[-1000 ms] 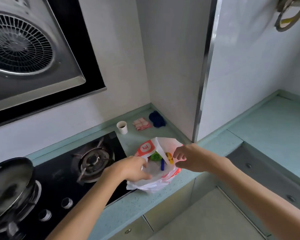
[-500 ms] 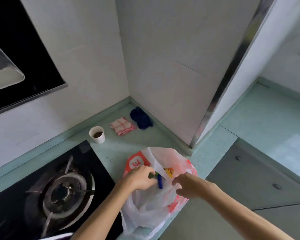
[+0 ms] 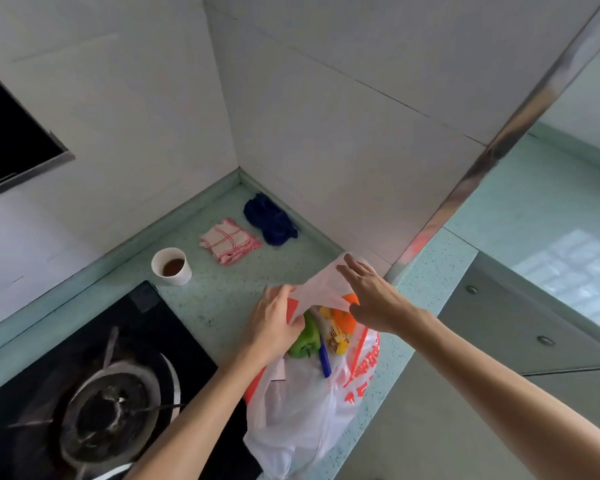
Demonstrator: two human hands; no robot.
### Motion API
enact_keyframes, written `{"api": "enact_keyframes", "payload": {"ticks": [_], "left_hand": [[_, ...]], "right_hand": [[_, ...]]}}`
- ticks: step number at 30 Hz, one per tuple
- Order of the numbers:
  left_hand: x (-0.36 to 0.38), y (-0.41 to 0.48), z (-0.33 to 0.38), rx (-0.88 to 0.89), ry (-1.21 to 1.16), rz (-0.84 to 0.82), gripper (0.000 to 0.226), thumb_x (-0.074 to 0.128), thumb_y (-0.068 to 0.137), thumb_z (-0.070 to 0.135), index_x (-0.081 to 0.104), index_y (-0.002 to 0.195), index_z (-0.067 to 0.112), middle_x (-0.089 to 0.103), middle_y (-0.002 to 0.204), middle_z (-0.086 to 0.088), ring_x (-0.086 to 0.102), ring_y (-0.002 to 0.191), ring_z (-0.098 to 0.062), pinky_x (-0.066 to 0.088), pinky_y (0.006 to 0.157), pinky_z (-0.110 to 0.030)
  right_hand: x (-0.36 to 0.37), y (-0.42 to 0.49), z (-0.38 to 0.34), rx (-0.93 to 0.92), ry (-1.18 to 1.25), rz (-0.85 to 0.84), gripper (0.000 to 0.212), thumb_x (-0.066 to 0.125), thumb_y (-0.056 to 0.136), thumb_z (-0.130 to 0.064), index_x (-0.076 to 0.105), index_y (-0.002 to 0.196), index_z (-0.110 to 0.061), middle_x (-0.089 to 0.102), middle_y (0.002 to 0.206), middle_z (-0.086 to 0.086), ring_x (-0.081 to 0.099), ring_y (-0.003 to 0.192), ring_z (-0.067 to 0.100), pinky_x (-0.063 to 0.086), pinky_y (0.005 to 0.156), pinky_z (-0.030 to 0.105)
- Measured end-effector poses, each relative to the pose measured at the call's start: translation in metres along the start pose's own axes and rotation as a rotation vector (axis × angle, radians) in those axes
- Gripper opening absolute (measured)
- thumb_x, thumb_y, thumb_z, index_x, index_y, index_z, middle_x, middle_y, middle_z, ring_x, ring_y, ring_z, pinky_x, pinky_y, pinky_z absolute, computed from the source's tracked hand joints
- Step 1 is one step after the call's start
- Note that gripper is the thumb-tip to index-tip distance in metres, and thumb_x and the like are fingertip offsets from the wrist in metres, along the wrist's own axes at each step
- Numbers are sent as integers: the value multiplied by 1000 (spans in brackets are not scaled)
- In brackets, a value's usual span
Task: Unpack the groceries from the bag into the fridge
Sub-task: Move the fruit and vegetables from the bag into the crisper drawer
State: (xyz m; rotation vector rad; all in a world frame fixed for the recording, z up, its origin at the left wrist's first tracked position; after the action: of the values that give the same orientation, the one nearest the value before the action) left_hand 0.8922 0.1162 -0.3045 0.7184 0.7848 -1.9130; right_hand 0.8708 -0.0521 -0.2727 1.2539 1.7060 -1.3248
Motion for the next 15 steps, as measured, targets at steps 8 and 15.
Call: {"api": "enact_keyframes", "payload": {"ticks": [8,15], "left_hand": [[32,-4,25,270,57,-199,24,64,92,25,68,115,25,66,114,6,64,94,-11,58,80,-30],[45,19,-38,31,187,-387,79,62,88,55,32,152,19,31,159,-4,35,143,-23,35,114,-42]], "right_hand": [[30,29,28,117,136,-146,55,50,97,-6,34,149,-20,47,145,8,59,114,25,56,78,28],[48,8,60,210,142,-278,44,25,105,-39,51,131,-15,62,121,12,64,102,27,56,87,39]]}}
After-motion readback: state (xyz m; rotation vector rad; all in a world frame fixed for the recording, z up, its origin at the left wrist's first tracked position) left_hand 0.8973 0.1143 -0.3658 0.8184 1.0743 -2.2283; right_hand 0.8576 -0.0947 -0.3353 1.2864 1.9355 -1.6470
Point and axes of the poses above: each hand's wrist, its own y-axis towards the middle knuckle, its own x-axis out of the palm, z = x × y, the point moved 9 cm from there along y, towards the middle knuckle
